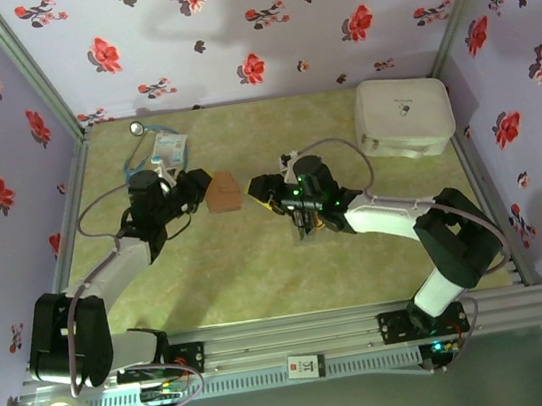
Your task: Put the credit cards into the card holder
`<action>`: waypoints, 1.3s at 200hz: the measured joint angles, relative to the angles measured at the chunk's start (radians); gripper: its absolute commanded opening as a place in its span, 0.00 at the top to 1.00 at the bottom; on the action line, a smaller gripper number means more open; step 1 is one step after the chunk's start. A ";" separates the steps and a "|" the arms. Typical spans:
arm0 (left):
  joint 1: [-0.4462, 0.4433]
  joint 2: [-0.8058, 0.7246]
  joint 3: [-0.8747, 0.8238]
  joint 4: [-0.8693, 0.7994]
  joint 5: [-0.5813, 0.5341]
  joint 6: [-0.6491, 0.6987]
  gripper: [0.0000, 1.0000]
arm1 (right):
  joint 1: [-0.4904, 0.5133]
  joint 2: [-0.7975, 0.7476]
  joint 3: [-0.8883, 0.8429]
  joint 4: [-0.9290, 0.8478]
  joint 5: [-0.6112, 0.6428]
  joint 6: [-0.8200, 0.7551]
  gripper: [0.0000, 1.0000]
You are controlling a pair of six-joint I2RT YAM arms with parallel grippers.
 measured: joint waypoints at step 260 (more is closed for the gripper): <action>-0.120 0.106 0.109 -0.113 -0.045 0.095 0.97 | 0.114 0.075 0.544 -0.874 0.371 -0.663 0.21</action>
